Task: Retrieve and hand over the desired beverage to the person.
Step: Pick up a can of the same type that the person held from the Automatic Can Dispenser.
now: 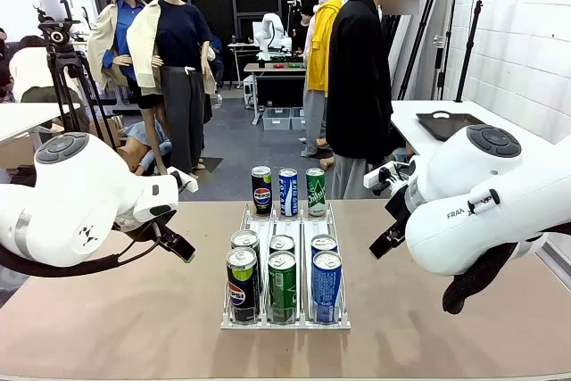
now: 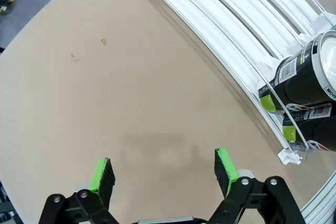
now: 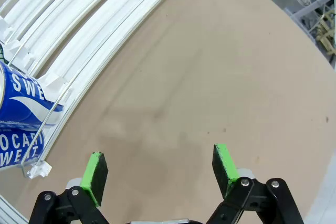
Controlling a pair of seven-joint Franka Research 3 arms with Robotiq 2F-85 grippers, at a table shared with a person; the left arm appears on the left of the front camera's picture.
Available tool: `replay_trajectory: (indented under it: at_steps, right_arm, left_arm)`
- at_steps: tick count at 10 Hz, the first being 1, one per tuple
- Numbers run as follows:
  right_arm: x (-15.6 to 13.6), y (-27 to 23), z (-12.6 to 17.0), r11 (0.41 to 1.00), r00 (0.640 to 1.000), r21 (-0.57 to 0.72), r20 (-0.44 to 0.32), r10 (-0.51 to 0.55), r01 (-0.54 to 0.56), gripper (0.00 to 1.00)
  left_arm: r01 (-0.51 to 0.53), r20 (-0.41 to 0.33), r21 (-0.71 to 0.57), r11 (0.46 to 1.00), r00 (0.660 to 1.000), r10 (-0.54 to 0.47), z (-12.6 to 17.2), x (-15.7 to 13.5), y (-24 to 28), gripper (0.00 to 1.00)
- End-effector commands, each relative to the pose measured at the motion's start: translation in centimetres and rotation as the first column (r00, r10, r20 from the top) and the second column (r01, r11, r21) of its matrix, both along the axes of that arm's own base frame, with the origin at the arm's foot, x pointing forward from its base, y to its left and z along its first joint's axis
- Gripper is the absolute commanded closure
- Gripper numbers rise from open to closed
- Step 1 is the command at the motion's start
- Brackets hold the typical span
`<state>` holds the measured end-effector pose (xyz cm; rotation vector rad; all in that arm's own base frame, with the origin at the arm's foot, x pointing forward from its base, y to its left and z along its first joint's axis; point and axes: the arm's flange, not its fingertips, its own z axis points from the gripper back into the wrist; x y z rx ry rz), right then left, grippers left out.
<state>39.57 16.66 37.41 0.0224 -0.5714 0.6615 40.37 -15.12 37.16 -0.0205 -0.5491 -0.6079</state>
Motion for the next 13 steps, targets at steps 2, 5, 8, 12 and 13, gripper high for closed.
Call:
replay_trajectory:
  at_steps: [2, 5, 8, 12, 13]
  right_arm:
    - [0.0, 0.0, 0.0, 1.000, 1.000, 0.000, 0.000, 0.000, 0.000, 0.00]
    - [0.0, 0.0, 0.0, 1.000, 1.000, 0.000, 0.000, 0.000, 0.000, 0.00]
    - [1.2, -1.6, 3.5, 0.999, 0.997, 0.041, -0.071, 0.000, 0.003, 0.00]
    - [4.7, -5.1, 8.7, 0.985, 0.973, 0.146, -0.225, -0.059, 0.094, 0.00]
    - [5.3, -6.3, 9.7, 0.968, 0.960, 0.217, -0.274, -0.060, 0.123, 0.00]
  left_arm:
    - [-0.001, 0.000, 0.000, 1.000, 1.000, 0.001, 0.0, 0.0, 0.1, 0.00]
    - [-0.001, 0.000, 0.000, 1.000, 1.000, 0.001, 0.0, 0.0, 0.1, 0.00]
    - [-0.004, -0.041, -0.018, 1.000, 0.999, 0.003, 3.1, 1.0, 0.3, 0.00]
    - [0.045, -0.238, -0.212, 0.976, 0.966, -0.096, 9.3, 4.9, 4.0, 0.00]
    - [0.039, -0.288, -0.312, 0.949, 0.948, -0.134, 10.6, 5.6, 5.8, 0.00]
